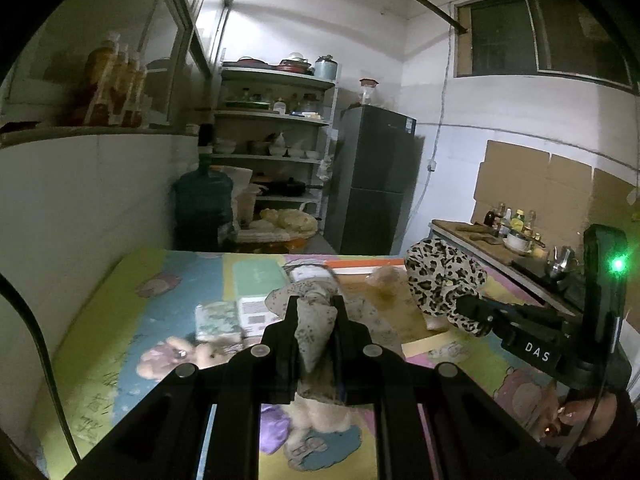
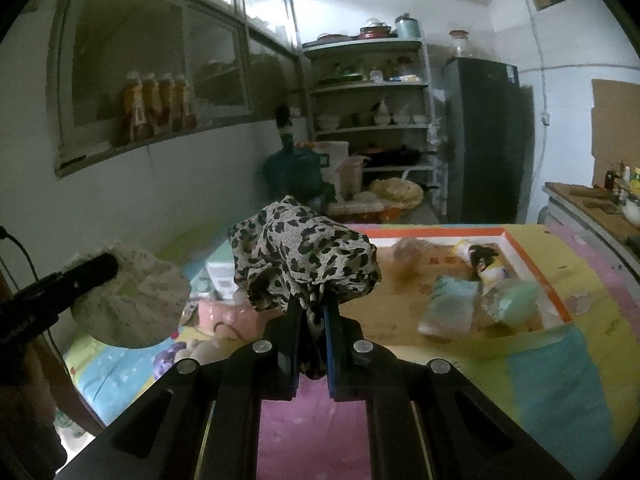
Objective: Organize soft objects
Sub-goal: 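Lift both cloths and carry them over the orange-rimmed tray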
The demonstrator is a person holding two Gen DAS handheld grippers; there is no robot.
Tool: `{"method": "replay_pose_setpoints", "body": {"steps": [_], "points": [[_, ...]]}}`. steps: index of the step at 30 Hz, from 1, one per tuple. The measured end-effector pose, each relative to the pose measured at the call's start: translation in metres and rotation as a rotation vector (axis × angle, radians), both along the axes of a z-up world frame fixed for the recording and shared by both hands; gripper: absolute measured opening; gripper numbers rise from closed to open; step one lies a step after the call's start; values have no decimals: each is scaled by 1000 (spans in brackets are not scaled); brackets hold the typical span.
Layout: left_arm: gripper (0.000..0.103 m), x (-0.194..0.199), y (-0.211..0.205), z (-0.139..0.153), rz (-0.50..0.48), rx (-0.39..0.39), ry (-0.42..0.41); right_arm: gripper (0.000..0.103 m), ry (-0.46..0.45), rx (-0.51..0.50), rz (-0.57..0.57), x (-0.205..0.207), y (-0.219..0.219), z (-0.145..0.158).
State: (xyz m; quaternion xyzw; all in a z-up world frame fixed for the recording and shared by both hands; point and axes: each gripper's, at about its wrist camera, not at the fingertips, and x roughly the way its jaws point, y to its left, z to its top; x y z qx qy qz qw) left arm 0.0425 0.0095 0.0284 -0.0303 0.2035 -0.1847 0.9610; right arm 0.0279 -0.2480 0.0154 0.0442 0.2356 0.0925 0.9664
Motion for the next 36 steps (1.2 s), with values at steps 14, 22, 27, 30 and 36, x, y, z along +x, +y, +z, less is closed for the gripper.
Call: {"method": "replay_pose_setpoints", "body": {"steps": [14, 22, 27, 30, 36], "points": [[14, 33, -60, 7, -37, -28, 22, 10, -47, 8, -73, 6, -43, 13], [14, 53, -92, 6, -43, -2, 40, 10, -61, 15, -97, 14, -64, 18], [14, 65, -110, 3, -46, 12, 52, 10, -69, 18, -110, 20, -79, 21], [14, 73, -121, 2, -49, 21, 58, 10, -71, 24, -118, 24, -89, 20], [14, 89, -141, -4, -57, 38, 77, 10, -65, 36, -135, 35, -108, 18]]}}
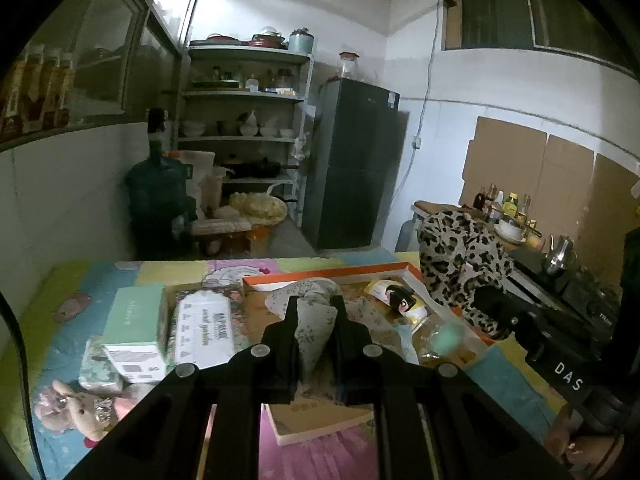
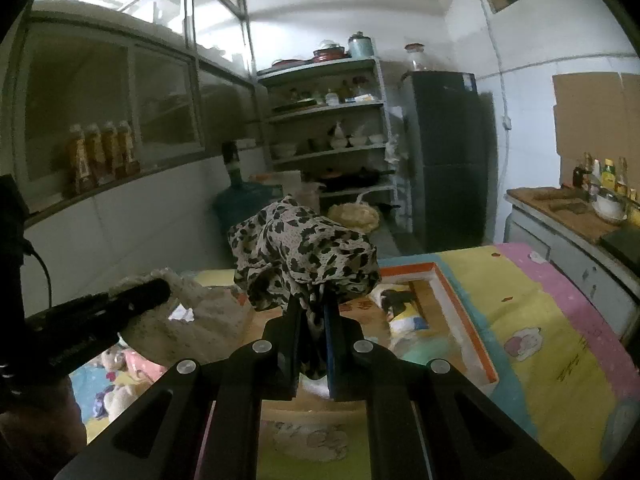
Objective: Organize soft objects
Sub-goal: 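Lift both cloths and carry them over the orange-rimmed tray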
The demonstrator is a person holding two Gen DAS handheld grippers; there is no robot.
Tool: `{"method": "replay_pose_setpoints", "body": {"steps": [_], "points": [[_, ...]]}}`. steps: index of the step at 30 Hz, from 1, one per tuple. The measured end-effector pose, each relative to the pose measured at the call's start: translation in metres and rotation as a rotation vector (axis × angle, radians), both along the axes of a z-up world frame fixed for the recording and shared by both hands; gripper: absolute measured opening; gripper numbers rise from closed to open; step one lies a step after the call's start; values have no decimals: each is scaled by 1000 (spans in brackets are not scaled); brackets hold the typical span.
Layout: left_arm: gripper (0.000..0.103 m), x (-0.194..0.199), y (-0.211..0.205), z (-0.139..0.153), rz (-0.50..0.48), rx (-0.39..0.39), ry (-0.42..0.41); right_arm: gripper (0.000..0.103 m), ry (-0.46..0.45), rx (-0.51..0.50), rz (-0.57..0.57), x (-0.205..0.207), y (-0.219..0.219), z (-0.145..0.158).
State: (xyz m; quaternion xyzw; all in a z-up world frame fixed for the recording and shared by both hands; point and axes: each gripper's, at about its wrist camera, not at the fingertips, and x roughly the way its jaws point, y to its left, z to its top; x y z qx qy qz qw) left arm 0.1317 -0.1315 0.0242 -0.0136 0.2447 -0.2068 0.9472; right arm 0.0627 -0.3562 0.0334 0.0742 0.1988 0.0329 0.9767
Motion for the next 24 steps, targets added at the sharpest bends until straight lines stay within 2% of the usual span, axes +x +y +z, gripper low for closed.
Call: {"method": "replay_pose_setpoints", "body": {"steps": [14, 24], "points": [[14, 44, -36, -17, -7, 7, 70, 10, 11, 18, -49, 27, -34, -5], [14, 72, -48, -34, 14, 24, 133, 10, 62, 13, -53, 59, -45, -12]]}}
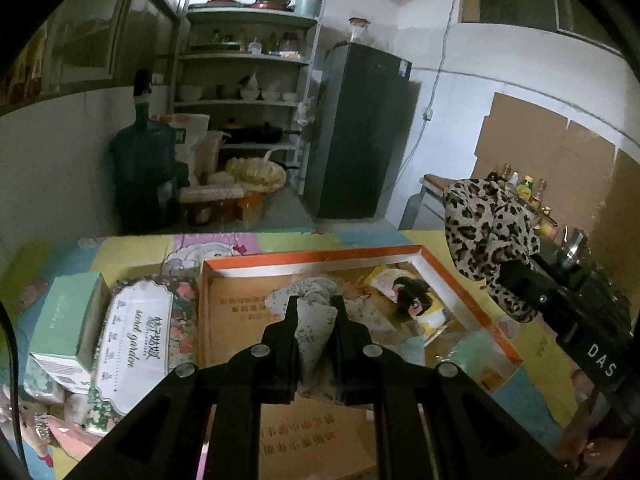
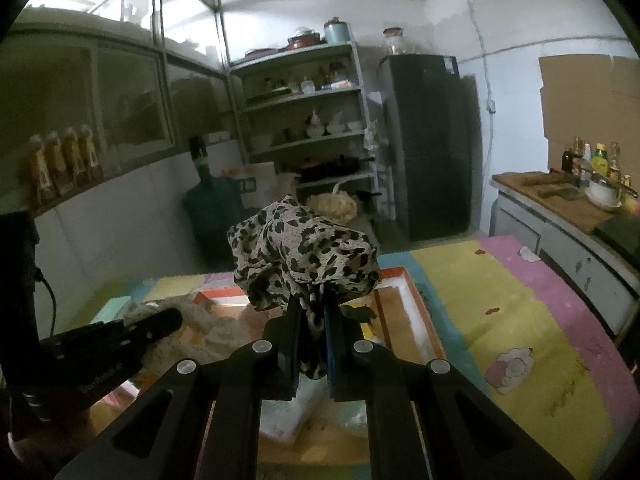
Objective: Organize soft objects
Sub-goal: 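Lift both cloths and carry them over the orange-rimmed tray, then lower both cloths into the tray and open both tools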
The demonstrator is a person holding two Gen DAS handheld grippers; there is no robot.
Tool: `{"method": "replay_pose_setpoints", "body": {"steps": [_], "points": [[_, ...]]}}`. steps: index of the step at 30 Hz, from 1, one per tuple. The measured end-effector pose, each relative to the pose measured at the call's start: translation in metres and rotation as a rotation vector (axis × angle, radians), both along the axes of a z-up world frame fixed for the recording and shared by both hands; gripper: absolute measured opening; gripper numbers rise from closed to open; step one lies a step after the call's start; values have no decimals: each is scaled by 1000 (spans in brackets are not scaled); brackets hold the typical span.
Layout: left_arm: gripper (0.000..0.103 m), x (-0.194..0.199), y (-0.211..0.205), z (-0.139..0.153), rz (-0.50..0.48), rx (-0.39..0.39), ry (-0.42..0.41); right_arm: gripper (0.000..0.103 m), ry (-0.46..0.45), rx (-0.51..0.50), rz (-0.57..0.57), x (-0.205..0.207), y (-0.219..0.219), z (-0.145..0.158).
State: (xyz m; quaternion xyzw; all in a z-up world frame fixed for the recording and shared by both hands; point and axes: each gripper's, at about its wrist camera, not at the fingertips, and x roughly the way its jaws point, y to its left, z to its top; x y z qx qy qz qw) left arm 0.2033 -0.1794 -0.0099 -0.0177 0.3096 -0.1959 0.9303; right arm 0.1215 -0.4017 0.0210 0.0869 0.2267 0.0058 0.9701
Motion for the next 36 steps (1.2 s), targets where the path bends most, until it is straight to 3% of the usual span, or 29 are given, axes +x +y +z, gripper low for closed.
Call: {"method": "replay_pose_setpoints", "body": {"steps": [17, 36], "points": [[14, 20, -13, -33, 16, 61, 102, 10, 130, -28, 49, 49, 4, -35], [14, 30, -17, -57, 0, 67, 171, 12, 245, -58, 61, 72, 10, -64]]}}
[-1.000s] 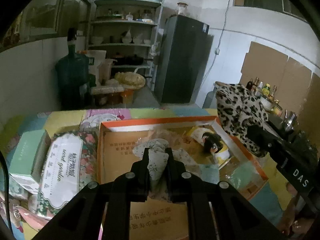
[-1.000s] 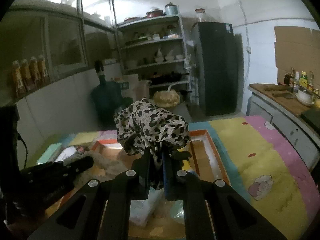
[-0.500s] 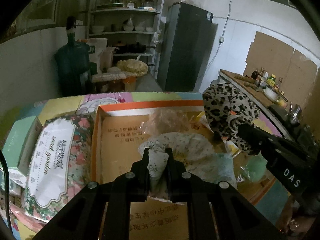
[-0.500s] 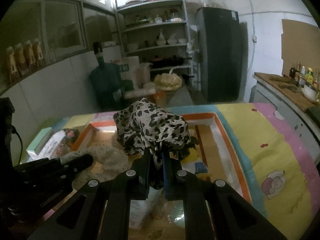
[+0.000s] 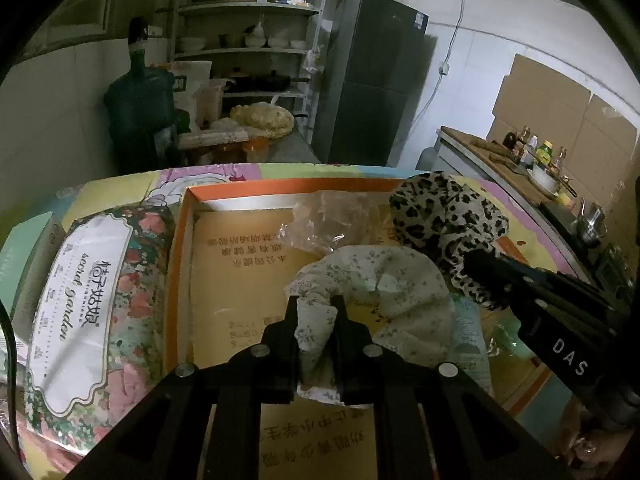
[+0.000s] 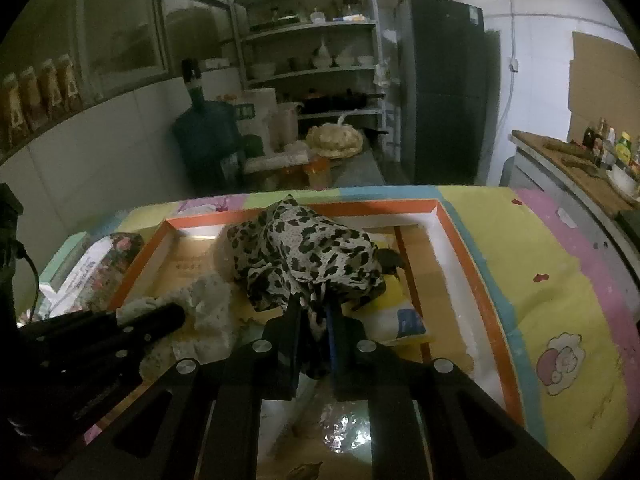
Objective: Organize soft objects
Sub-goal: 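Lower both cloths into the tray and open both tools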
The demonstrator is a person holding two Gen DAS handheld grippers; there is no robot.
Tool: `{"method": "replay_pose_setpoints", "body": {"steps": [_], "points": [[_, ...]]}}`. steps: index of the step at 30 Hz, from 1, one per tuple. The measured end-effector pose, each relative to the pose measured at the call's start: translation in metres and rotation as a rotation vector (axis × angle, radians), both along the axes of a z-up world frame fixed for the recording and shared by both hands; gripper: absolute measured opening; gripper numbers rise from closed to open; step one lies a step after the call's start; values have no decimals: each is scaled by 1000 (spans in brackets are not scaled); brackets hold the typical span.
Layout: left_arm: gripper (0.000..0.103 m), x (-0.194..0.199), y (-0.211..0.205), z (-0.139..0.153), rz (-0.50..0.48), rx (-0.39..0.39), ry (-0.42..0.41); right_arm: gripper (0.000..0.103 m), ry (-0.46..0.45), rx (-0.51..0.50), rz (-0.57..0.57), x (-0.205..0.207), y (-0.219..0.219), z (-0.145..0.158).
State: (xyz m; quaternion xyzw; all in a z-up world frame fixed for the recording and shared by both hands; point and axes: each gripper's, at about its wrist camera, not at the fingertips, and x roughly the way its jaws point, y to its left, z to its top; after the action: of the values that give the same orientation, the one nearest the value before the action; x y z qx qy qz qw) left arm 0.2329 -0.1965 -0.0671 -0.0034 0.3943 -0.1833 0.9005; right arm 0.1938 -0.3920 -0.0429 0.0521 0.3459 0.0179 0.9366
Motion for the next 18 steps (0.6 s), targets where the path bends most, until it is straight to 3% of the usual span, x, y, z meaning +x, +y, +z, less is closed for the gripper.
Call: {"method": "replay_pose_setpoints", "body": {"steps": [9, 18], "points": [[18, 3, 4, -2, 5, -24, 22, 18, 21, -2, 0, 3, 0, -4], [34, 2, 6, 2, 14, -24, 19, 30, 19, 10, -7, 3, -1, -5]]}}
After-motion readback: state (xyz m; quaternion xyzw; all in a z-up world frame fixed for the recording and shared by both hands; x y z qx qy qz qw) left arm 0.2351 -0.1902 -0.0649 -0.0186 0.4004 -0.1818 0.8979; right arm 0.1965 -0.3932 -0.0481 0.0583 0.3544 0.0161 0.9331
